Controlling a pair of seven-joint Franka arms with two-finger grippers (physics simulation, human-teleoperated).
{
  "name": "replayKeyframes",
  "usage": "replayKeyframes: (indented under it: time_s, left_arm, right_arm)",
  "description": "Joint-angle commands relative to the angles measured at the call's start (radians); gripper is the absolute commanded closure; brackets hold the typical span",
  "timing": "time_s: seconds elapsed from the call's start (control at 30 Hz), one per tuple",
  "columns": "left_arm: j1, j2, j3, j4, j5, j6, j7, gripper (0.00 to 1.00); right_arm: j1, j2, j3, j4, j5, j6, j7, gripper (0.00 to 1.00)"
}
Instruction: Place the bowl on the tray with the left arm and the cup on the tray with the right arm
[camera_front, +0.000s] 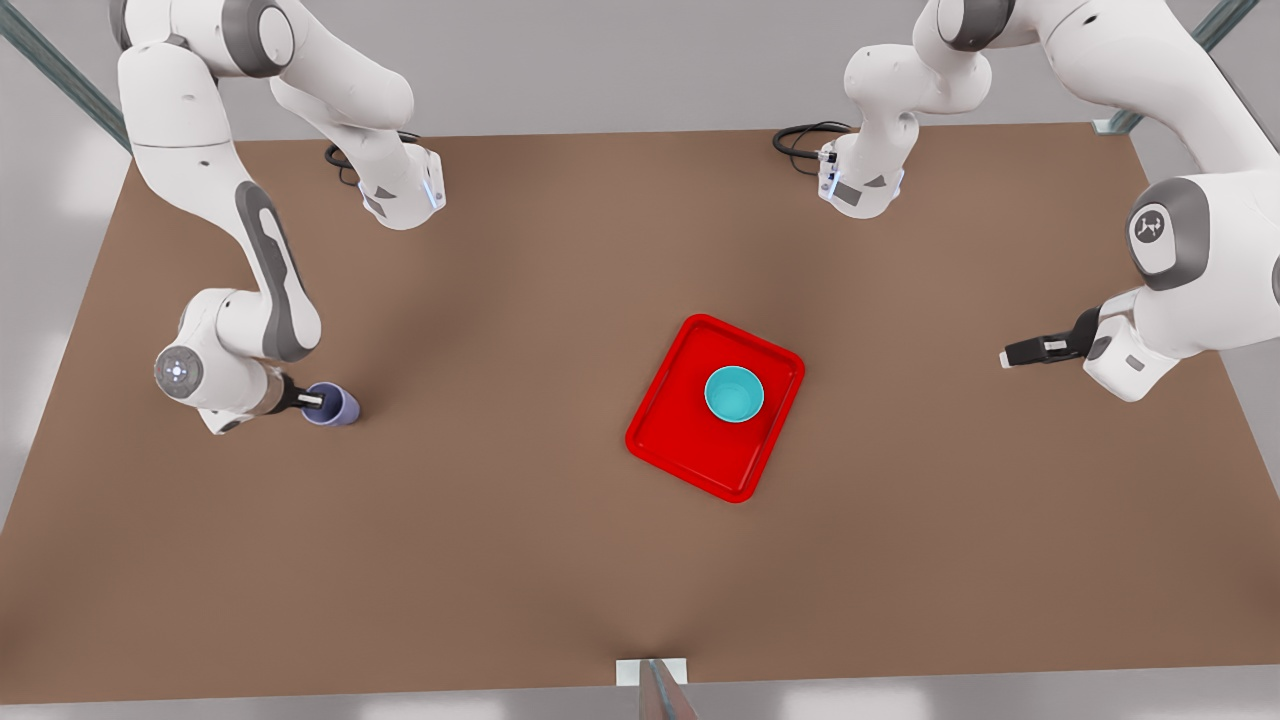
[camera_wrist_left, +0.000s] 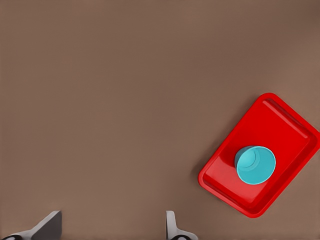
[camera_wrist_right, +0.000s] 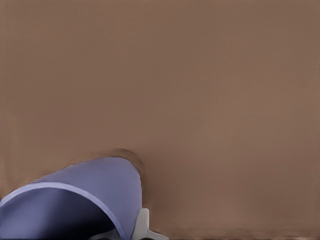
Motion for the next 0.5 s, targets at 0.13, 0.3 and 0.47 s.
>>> replayKeyframes:
  time_s: [0.13,0.3,0.47]
  left_arm:
    - [-0.002,0.000,0.000,0.000,0.001,0.000,0.000,0.00]
    - [-0.002,-0.002,0.000,0.001,0.001,-0.020,0.000,0.00]
    - [-0.009,-0.002,0.000,0.001,0.001,-0.020,0.000,0.00]
  right_arm:
    - [0.016,-0.001,0.191,0.306,0.094,-0.395,0.154,0.79]
    - [0.385,0.057,0.265,0.586,0.055,-0.467,0.708,0.79]
    - [0.631,0.246,0.256,0.806,0.009,-0.461,0.976,0.79]
